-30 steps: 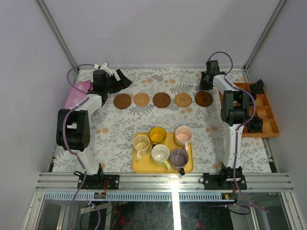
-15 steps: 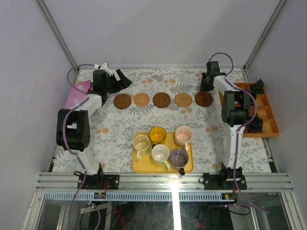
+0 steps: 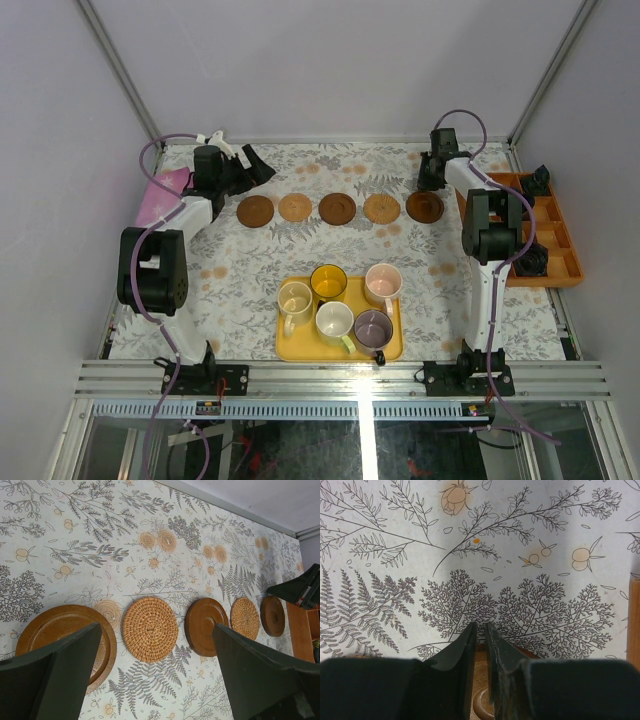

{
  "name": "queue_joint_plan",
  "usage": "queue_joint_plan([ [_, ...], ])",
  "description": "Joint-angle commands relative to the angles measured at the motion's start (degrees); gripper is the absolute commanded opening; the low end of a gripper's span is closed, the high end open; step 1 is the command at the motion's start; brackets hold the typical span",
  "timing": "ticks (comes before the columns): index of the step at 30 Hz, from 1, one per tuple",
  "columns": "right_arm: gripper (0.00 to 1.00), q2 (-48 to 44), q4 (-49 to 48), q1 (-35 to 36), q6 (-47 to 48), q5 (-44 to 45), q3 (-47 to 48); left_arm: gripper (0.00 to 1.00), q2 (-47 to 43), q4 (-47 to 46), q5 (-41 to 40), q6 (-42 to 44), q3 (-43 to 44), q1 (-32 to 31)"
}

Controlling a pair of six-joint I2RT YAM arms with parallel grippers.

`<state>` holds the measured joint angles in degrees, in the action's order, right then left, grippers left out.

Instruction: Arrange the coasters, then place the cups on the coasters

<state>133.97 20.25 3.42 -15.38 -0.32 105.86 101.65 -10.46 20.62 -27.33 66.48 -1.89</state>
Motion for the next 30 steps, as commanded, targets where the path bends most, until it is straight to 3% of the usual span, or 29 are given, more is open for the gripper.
queue_joint_plan([
  [1,0.20,-2.7,2.3,-0.2,1.3,2.8,0.1,0.94,0.9,-2.5,0.7,0.3,0.0,-0.2],
  [11,0.24,-2.0,2.6,-0.2,3.0,4.3,9.8,0.94,1.8,-2.5,0.9,1.0,2.5,-0.3],
  [16,0.32,-5.6,1.4,-0.2,3.5,4.7,13.0,0.95,1.7,-2.6,1.1,1.3,3.7,-0.2],
  [21,0.64,-13.3,-2.3,-0.2,2.9,3.4,6.4,0.95,0.2,-2.4,0.7,2.0,3.6,-0.2],
  [30,0.70,-27.4,0.4,0.2,2.4,-1.3,-8.6,0.95,-4.6,1.1,-3.5,7.0,2.6,-2.1],
])
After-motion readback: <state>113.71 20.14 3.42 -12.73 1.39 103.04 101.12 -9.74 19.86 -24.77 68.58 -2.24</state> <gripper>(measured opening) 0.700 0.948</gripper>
